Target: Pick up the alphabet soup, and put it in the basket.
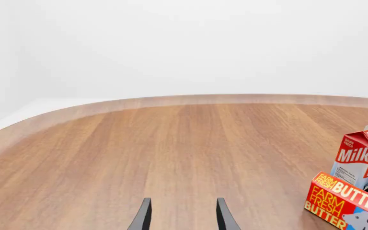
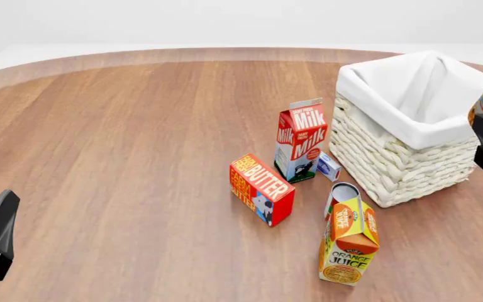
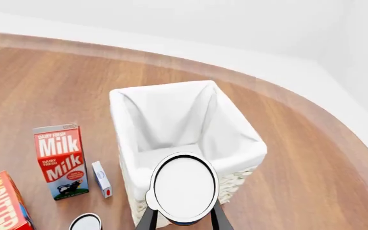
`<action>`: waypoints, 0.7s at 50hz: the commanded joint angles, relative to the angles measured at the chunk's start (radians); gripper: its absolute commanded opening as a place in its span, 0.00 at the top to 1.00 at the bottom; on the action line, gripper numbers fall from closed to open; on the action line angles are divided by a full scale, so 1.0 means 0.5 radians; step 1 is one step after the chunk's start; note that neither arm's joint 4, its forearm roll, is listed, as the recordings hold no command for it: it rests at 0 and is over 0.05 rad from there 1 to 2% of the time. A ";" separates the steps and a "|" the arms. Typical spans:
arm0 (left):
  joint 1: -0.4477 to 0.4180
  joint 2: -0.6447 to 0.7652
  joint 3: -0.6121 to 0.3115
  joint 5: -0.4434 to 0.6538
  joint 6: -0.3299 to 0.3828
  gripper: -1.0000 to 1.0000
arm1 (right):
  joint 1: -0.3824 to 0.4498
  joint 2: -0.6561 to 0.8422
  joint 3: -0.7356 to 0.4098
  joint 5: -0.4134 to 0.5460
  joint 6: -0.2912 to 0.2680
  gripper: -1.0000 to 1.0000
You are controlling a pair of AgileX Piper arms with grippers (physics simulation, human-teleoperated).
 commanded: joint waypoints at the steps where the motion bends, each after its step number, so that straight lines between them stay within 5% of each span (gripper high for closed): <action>1: 0.000 0.000 0.000 0.000 0.000 0.00 | 0.012 0.013 -0.155 0.092 0.002 1.00; 35: 0.000 0.000 0.000 0.000 0.000 0.00 | 0.016 0.197 -0.436 0.229 -0.097 1.00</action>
